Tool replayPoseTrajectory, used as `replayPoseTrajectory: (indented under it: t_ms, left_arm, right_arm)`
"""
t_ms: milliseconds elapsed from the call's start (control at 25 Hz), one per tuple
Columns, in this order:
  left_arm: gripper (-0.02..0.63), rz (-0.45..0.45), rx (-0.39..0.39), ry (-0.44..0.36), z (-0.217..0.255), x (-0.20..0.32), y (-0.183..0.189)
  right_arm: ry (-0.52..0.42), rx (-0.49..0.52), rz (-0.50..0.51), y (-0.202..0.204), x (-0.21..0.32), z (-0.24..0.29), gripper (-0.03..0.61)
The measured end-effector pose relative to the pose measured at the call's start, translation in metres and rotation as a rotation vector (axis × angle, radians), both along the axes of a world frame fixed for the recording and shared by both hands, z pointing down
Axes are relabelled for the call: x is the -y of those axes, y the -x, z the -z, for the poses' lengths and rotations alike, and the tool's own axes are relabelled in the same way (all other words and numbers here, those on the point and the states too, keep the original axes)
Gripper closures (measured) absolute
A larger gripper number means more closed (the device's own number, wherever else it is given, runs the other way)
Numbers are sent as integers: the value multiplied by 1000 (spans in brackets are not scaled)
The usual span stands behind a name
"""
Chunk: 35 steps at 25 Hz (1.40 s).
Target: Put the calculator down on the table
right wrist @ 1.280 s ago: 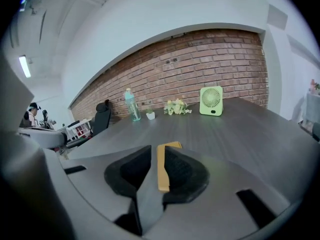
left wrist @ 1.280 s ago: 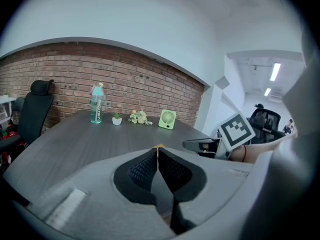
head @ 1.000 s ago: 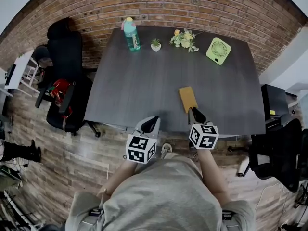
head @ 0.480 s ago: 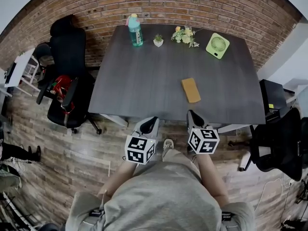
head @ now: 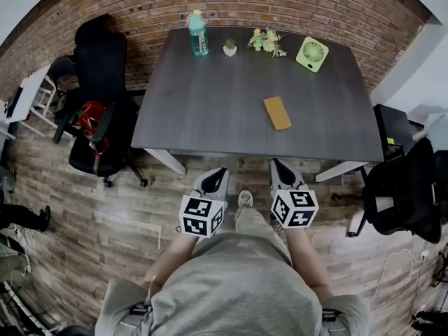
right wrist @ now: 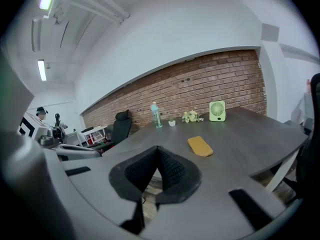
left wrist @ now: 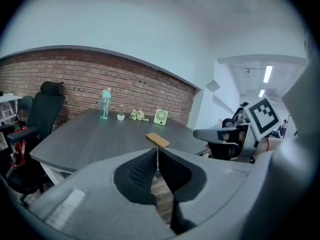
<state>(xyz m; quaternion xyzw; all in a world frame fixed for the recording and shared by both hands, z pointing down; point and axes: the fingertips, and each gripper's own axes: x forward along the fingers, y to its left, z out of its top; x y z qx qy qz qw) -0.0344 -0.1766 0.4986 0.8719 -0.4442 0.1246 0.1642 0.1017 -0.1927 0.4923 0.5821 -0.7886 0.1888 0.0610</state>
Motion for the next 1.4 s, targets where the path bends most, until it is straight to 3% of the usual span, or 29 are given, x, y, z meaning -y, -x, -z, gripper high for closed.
replayPoseTrajectory:
  t_ms: [600, 1400]
  left_arm:
    - [592, -18, -27, -19, 6, -69, 14]
    - [592, -2, -32, -33, 8, -95, 34]
  right_arm:
    - [-44, -16, 64, 41, -77, 15, 575]
    - [-61, -14, 85, 67, -106, 14, 575]
